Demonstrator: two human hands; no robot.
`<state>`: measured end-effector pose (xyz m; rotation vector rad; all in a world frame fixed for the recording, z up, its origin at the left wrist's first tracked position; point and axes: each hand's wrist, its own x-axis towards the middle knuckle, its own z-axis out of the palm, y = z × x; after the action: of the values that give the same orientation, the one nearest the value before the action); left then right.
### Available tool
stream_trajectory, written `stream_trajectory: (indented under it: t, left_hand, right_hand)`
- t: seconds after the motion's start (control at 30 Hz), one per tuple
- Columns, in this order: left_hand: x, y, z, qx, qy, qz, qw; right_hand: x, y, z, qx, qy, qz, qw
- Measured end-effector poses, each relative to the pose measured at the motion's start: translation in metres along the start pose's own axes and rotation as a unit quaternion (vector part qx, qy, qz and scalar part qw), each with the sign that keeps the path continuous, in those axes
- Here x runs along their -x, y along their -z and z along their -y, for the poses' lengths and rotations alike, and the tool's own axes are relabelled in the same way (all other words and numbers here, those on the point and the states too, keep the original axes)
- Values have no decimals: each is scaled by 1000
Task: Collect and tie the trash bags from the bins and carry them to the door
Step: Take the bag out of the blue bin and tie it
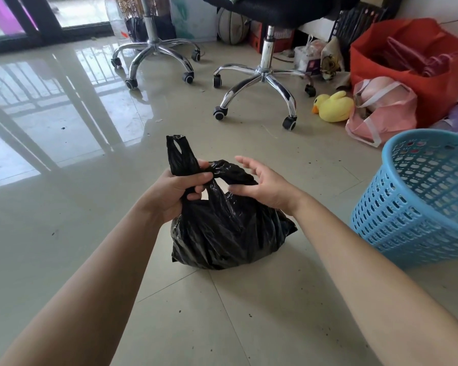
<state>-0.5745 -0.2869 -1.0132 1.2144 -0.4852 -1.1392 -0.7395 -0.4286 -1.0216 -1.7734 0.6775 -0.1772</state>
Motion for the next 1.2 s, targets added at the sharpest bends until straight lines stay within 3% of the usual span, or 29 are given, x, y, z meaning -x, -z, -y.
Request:
stream_trajectory:
  t: [0.13,0.27,0.43,0.6,0.9,1.07,1.13,1.2]
  left_hand:
    - [-1,-1,-3,-75,8,-44,996]
    - [-5,0,0,-39,19,-85,995]
    - [-16,0,3,44,-23,-147,988]
    - [-17,-5,9,170,-25,-138,975]
    - [-14,-11,14,192,-47,-144,970]
    - [-11,-19,13,103,-42,-90,990]
    - [-8,-26,13,123,-15,-45,991]
    - [-6,-30,10,178,-10,-2,984]
  right_hand:
    - [-10,-6,-7,-21,31,-104,994]
    - [-10,-6,-5,-14,42,-116,992]
    - [-1,-9,-6,-37,20,-55,998]
    - [0,-6,-9,-25,-38,23,999]
    - [6,-3,-3,-36,-143,145,978]
    - [-1,-11,-2,-97,-59,14,993]
    - [-8,-12,1,-204,-33,-22,978]
    - [-13,-13,6,-333,-10,-61,941]
